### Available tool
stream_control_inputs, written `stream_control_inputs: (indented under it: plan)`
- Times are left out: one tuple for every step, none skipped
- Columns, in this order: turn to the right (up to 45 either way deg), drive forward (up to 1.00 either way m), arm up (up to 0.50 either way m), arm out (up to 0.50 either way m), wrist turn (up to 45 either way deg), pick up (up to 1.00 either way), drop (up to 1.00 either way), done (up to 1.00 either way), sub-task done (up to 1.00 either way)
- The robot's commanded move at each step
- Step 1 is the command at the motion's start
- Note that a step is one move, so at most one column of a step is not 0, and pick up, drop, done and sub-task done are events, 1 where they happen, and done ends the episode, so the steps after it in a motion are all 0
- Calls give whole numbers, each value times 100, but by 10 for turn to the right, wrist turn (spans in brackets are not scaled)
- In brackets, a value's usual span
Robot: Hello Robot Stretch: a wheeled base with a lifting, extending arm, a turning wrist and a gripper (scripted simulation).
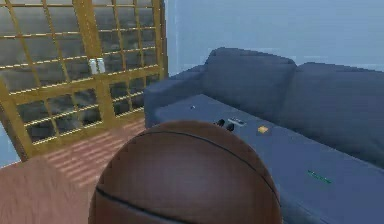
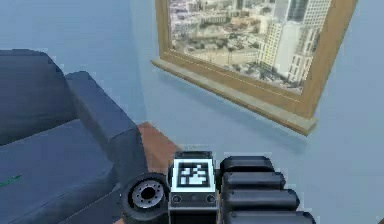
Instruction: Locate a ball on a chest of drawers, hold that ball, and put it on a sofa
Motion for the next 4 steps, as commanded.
stream_control_inputs:
  plan:
    - [0,80,0,0,0,0,0,0,0]
    - [30,0,0,0,0,0,0,0,0]
    - [60,0,0,0,0,0,0,0,0]
    - [-180,0,0,0,0,0,0,0,0]
